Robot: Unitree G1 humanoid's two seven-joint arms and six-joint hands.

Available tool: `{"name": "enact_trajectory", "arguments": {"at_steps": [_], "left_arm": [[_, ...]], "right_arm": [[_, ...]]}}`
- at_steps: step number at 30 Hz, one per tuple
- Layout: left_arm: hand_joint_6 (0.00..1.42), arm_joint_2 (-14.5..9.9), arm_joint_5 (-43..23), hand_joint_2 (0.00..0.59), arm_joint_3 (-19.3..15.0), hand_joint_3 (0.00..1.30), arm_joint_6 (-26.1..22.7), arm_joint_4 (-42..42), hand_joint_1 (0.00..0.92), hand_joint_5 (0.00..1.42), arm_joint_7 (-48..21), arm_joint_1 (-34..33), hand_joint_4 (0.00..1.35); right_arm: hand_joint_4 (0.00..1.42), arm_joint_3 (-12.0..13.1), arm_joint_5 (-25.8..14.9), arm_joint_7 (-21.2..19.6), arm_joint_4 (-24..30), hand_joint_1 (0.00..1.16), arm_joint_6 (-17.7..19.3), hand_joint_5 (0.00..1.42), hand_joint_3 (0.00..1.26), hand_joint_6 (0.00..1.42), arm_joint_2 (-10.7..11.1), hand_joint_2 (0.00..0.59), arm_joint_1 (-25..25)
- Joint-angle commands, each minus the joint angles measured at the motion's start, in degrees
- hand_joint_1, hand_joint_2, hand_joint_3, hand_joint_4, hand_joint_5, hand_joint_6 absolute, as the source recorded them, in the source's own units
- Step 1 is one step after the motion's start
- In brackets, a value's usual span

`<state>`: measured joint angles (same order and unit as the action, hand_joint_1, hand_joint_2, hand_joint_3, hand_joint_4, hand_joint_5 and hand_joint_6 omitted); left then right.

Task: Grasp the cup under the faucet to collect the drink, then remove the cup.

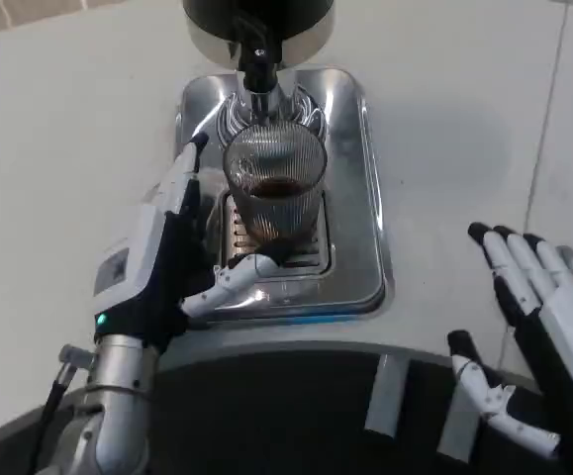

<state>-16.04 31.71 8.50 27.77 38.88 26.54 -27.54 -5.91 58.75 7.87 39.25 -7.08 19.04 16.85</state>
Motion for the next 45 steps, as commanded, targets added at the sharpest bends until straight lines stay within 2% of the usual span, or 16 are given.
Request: {"name": "enact_trajectory", "arguments": {"at_steps": [1, 6, 8, 11, 19, 24, 29, 32, 37, 39, 40, 42, 43, 45], "left_arm": [[0.10, 1.41, -0.34, 0.025, 0.83, 0.00, 1.64, 3.15, 0.165, 0.11, 2.41, -1.78, 0.00], [0.10, 2.45, -0.42, 0.032, 1.03, 0.00, 2.16, 5.43, 0.266, 0.10, 4.20, -3.46, 0.00], [0.10, 2.53, 0.14, 0.039, 1.57, 0.00, 1.98, 6.12, 0.336, 0.09, 4.30, -4.36, 0.00], [0.11, 2.89, 0.15, 0.046, 1.95, 0.00, 1.44, 7.42, 0.383, 0.11, 4.64, -5.55, 0.00], [0.16, 4.38, -0.77, 0.051, 1.79, 0.00, 1.56, 10.91, 0.417, 0.16, 6.98, -7.91, 0.00], [0.27, 5.82, -1.00, 0.052, 1.70, 0.00, 1.82, 11.39, 0.418, 0.26, 9.27, -8.47, 0.00], [0.47, 6.29, -0.11, 0.055, 2.56, 0.08, 0.75, 12.35, 0.421, 0.38, 10.26, -9.04, 0.08], [0.60, 6.47, 0.60, 0.064, 3.43, 0.14, 0.01, 13.03, 0.465, 0.46, 10.29, -9.62, 0.15], [0.91, 7.36, 1.27, 0.073, 5.00, 0.34, -2.18, 13.93, 0.560, 0.69, 11.55, -10.62, 0.39], [1.11, 7.92, 1.88, 0.079, 5.74, 0.49, -3.55, 13.87, 0.591, 0.88, 13.13, -10.93, 0.59], [1.21, 8.24, 2.09, 0.089, 5.98, 0.61, -4.20, 13.71, 0.639, 0.98, 14.18, -10.96, 0.70], [1.36, 9.36, 1.37, 0.094, 5.60, 0.74, -4.59, 13.44, 0.672, 1.11, 16.64, -10.64, 0.86], [1.41, 9.80, 0.92, 0.098, 5.38, 0.83, -4.50, 13.45, 0.683, 1.18, 17.56, -10.52, 0.93], [1.42, 10.54, -0.53, 0.098, 4.72, 0.98, -3.58, 13.50, 0.694, 1.30, 18.13, -10.29, 1.08]], "right_arm": [[0.00, -1.69, 3.23, 2.67, 3.28, 0.26, -1.26, 0.00, 0.00, 0.00, -2.68, 0.524, 1.41], [0.00, -1.31, 3.95, 4.50, 4.26, 0.26, -1.20, 0.00, 0.00, 0.00, -3.75, 0.503, 2.10], [0.00, -0.89, 3.33, 5.44, 4.47, 0.26, -1.25, 0.00, 0.00, 0.00, -3.75, 0.499, 1.83], [0.00, -0.29, 2.55, 6.43, 4.61, 0.25, -1.28, 0.00, 0.00, 0.00, -3.78, 0.485, 1.34], [0.00, 1.34, 0.92, 7.79, 4.87, 0.22, -1.07, 0.00, 0.00, 0.00, -3.57, 0.473, 1.13], [0.00, 2.39, 0.06, 8.88, 4.25, 0.22, -1.39, 0.00, 0.00, 0.00, -3.33, 0.472, 0.39], [0.00, 2.73, -0.28, 9.52, 3.62, 0.22, -1.79, 0.00, 0.00, 0.00, -3.61, 0.471, -0.92], [0.00, 2.81, -0.60, 9.78, 3.41, 0.22, -2.28, 0.00, 0.00, 0.00, -4.04, 0.472, -1.68], [0.00, 2.63, -0.45, 10.41, 3.40, 0.21, -3.32, 0.00, 0.00, 0.00, -4.67, 0.469, -3.16], [0.00, 2.36, -0.14, 10.69, 3.51, 0.20, -3.66, 0.00, 0.00, 0.00, -5.06, 0.468, -3.54], [0.00, 2.17, 0.11, 10.86, 3.59, 0.20, -3.88, 0.00, 0.00, 0.00, -5.31, 0.468, -3.65], [0.00, 1.91, 0.49, 11.03, 3.65, 0.20, -4.18, 0.00, 0.00, 0.00, -5.62, 0.467, -3.83], [0.00, 1.75, 0.78, 11.22, 3.62, 0.20, -4.47, 0.00, 0.00, 0.00, -5.79, 0.467, -4.09], [0.00, 1.49, 1.35, 11.60, 3.42, 0.20, -5.10, 0.00, 0.00, 0.00, -6.06, 0.467, -4.70]]}}
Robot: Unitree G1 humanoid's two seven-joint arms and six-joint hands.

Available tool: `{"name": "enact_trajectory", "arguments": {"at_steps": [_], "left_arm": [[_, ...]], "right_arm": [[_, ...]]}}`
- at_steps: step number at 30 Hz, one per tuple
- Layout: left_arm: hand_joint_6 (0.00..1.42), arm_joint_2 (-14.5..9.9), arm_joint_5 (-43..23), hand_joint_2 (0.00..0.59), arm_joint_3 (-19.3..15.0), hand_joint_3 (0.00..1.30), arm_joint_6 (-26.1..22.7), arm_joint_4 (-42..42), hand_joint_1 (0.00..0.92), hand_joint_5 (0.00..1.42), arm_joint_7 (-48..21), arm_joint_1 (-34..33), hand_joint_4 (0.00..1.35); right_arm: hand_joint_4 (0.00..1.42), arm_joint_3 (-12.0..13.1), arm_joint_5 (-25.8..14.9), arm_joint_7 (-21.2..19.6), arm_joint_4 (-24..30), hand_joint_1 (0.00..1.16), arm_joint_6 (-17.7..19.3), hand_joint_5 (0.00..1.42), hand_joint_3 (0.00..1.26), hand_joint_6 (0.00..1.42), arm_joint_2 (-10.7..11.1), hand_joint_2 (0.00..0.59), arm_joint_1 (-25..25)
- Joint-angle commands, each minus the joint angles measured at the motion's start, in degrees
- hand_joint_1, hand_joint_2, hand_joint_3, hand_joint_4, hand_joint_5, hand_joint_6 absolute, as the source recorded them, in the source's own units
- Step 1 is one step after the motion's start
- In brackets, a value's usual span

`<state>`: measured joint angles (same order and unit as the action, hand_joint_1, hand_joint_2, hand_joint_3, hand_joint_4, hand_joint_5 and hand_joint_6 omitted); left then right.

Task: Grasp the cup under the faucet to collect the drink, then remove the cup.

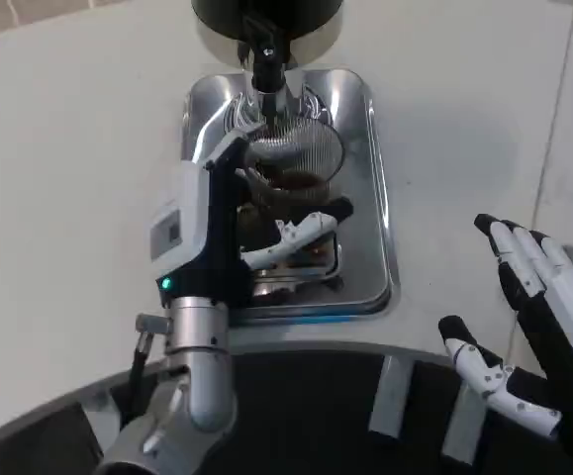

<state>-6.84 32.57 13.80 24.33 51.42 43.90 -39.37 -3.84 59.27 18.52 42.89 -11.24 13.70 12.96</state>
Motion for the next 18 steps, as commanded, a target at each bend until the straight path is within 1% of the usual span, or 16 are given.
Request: {"name": "enact_trajectory", "arguments": {"at_steps": [1, 2, 6, 10, 11, 18], "left_arm": [[1.42, 1.58, -1.92, 0.092, -0.82, 1.05, 0.18, 0.84, 0.708, 1.33, 0.80, 1.62, 1.12], [1.42, 1.76, -2.29, 0.089, -1.05, 1.10, 0.47, 0.70, 0.713, 1.33, 0.82, 1.68, 1.15], [1.42, 1.71, -2.16, 0.080, -1.45, 1.16, 0.90, -1.01, 0.733, 1.33, 1.31, 2.39, 1.22], [1.42, 1.11, -1.73, 0.075, -1.56, 1.19, 0.57, -2.94, 0.738, 1.33, 1.34, 3.70, 1.25], [1.42, 0.83, -1.65, 0.074, -1.62, 1.19, 0.57, -3.57, 0.739, 1.33, 1.24, 4.10, 1.26], [1.42, -1.46, -1.13, 0.073, -2.30, 1.22, 0.24, -9.38, 0.742, 1.33, 0.51, 7.84, 1.26]], "right_arm": [[0.00, -0.67, 1.00, 1.10, -0.34, 0.20, -1.22, 0.00, 0.00, 0.00, -0.86, 0.467, -1.07], [0.00, -0.74, 1.14, 1.29, -0.47, 0.20, -1.46, 0.00, 0.00, 0.00, -0.90, 0.467, -1.36], [0.00, -0.69, 1.11, 1.87, -0.98, 0.19, -2.17, 0.00, 0.00, 0.00, -0.82, 0.466, -2.68], [0.00, -0.69, 0.66, 2.11, -1.94, 0.19, -2.52, 0.00, 0.00, 0.00, -0.61, 0.467, -3.95], [0.00, -0.70, 0.55, 2.12, -2.10, 0.17, -2.57, 0.00, 0.00, 0.00, -0.63, 0.461, -4.10], [0.00, -0.70, -0.77, 1.10, -2.05, 0.16, -1.62, 0.00, 0.00, 0.00, -0.33, 0.469, -3.03]]}}
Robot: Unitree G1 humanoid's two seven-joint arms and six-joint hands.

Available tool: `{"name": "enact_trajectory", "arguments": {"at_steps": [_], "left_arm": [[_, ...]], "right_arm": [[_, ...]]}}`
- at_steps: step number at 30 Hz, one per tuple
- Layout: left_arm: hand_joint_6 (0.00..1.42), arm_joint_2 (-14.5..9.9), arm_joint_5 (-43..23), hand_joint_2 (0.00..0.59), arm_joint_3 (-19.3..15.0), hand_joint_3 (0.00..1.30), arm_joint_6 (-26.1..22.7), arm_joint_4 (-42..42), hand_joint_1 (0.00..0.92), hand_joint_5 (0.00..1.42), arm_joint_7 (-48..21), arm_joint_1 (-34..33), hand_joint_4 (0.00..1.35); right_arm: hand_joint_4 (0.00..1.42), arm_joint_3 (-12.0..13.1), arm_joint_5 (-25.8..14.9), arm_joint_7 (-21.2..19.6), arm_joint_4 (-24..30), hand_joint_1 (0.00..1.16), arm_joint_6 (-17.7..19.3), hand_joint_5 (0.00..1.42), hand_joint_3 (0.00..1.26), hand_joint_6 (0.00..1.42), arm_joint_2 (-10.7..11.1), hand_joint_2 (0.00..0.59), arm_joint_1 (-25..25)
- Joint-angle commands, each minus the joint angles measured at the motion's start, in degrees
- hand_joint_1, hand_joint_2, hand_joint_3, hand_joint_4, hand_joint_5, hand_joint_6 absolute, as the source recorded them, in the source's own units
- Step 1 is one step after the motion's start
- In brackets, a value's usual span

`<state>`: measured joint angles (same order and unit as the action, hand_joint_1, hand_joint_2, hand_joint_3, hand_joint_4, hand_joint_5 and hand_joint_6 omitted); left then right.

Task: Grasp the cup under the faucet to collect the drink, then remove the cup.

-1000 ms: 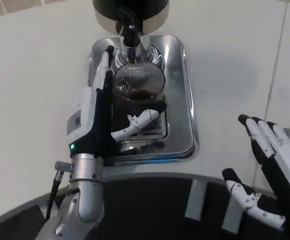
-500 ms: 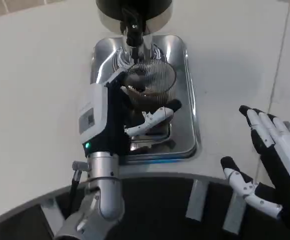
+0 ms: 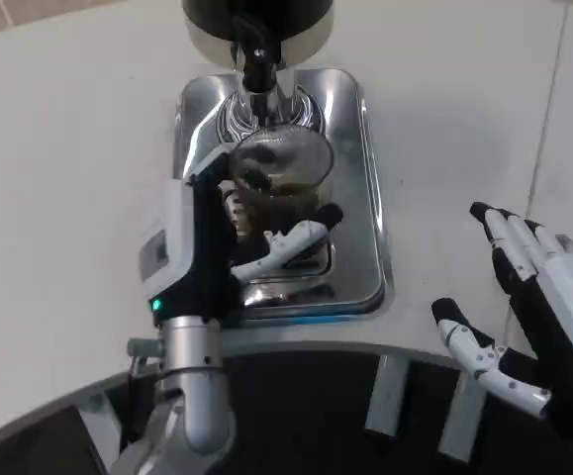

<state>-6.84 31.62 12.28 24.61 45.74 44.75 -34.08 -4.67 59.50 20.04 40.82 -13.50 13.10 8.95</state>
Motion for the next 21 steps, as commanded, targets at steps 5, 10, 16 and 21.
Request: {"name": "enact_trajectory", "arguments": {"at_steps": [5, 10, 16, 21], "left_arm": [[1.42, -2.29, -0.31, 0.077, -1.59, 1.22, -0.58, -6.47, 0.736, 1.35, -0.96, 4.58, 1.27], [1.42, -3.28, -0.20, 0.077, -2.46, 1.23, -0.05, -9.65, 0.735, 1.35, -1.61, 6.71, 1.28], [1.42, -5.29, -0.91, 0.077, -4.99, 1.23, 0.39, -19.63, 0.734, 1.33, -4.42, 13.09, 1.27], [1.42, -5.99, -1.77, 0.083, -6.37, 1.24, 0.84, -26.63, 0.738, 1.33, -7.70, 17.73, 1.27]], "right_arm": [[0.00, 0.51, -2.11, -1.20, 0.68, 0.16, 1.61, 0.00, 0.00, 0.00, 0.86, 0.471, 2.38], [0.00, 0.55, -2.66, -1.62, 1.07, 0.16, 2.63, 0.00, 0.00, 0.00, 1.21, 0.472, 3.32], [0.00, 0.48, -2.70, -2.28, -0.36, 0.16, 4.17, 0.00, 0.00, 0.00, 2.31, 0.485, 1.01], [0.00, 0.13, -3.72, -2.35, -2.85, 0.15, 5.55, 0.00, 0.00, 0.00, 3.91, 0.503, -1.38]]}}
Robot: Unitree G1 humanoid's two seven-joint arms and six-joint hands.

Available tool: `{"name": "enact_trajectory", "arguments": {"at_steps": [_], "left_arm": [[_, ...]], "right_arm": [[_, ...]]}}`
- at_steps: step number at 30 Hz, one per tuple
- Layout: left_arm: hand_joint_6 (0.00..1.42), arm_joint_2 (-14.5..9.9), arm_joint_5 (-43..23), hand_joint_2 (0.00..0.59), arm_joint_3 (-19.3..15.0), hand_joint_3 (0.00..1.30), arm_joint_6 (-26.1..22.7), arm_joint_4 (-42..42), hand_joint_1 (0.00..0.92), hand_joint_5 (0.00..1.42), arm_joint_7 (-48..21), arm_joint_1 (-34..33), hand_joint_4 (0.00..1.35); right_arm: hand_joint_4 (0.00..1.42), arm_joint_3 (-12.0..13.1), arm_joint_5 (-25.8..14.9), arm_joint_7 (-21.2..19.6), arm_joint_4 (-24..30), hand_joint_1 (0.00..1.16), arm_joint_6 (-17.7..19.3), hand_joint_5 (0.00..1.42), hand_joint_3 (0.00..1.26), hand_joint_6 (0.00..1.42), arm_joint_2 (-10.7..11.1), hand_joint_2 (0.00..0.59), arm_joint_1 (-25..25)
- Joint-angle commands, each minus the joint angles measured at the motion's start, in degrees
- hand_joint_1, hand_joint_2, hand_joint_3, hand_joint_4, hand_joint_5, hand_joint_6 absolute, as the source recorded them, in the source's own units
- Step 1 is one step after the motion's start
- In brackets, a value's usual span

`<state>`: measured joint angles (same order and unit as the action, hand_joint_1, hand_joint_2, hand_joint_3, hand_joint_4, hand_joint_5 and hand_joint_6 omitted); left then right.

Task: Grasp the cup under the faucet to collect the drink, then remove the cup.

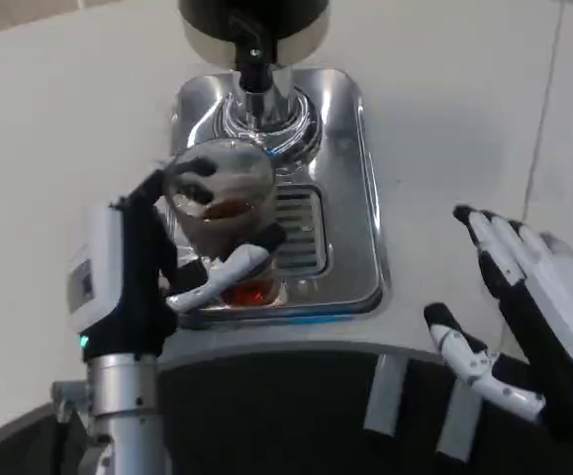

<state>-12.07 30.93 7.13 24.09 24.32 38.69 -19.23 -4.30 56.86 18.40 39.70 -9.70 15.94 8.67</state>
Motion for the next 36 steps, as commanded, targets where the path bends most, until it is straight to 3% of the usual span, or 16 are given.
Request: {"name": "enact_trajectory", "arguments": {"at_steps": [1, 6, 11, 15, 22, 30, 36], "left_arm": [[1.42, -1.14, -1.17, 0.084, -1.43, 1.25, 1.62, -6.98, 0.739, 1.33, -2.36, 4.10, 1.27], [1.42, -2.12, -1.70, 0.085, -2.46, 1.25, 2.42, -14.50, 0.742, 1.33, -5.94, 9.47, 1.27], [1.42, -1.38, -1.67, 0.085, -2.64, 1.25, 2.75, -21.93, 0.743, 1.34, -8.80, 13.55, 1.27], [1.42, -1.51, -1.92, 0.087, -2.64, 1.25, 4.04, -27.82, 0.749, 1.35, -11.51, 17.33, 1.27], [1.42, -2.05, -2.09, 0.088, -3.51, 1.25, 5.79, -33.54, 0.753, 1.33, -15.25, 22.28, 1.26], [1.42, -4.11, -2.74, 0.089, -5.93, 1.25, 9.75, -36.63, 0.753, 1.33, -19.16, 28.66, 1.25], [1.42, -3.97, -2.44, 0.092, -7.14, 1.25, 11.85, -38.80, 0.750, 1.33, -20.60, 32.26, 1.23]], "right_arm": [[0.00, -0.36, -1.45, -0.88, -2.34, 0.15, 2.51, 0.00, 0.00, 0.00, 1.59, 0.504, -1.56], [0.00, -0.46, -3.50, -2.11, -4.51, 0.15, 6.02, 0.00, 0.00, 0.00, 3.91, 0.509, -2.67], [0.00, 0.29, -6.18, -4.32, -5.91, 0.14, 9.99, 0.00, 0.00, 0.00, 6.38, 0.528, -2.74], [0.00, 1.14, -6.24, -8.28, -5.29, 0.12, 13.88, 0.00, 0.00, 0.00, 7.78, 0.545, -0.68], [0.00, 1.89, -5.59, -10.82, -3.73, 0.09, 18.36, 0.00, 0.00, 0.00, 9.33, 0.553, 4.39], [0.00, 4.07, -5.31, -14.26, 1.22, 0.08, 24.56, 0.00, 0.00, 0.00, 10.00, 0.562, 13.97], [0.00, 5.42, -4.46, -15.85, 4.93, 0.08, 27.69, 0.00, 0.00, 0.00, 8.55, 0.572, 20.57]]}}
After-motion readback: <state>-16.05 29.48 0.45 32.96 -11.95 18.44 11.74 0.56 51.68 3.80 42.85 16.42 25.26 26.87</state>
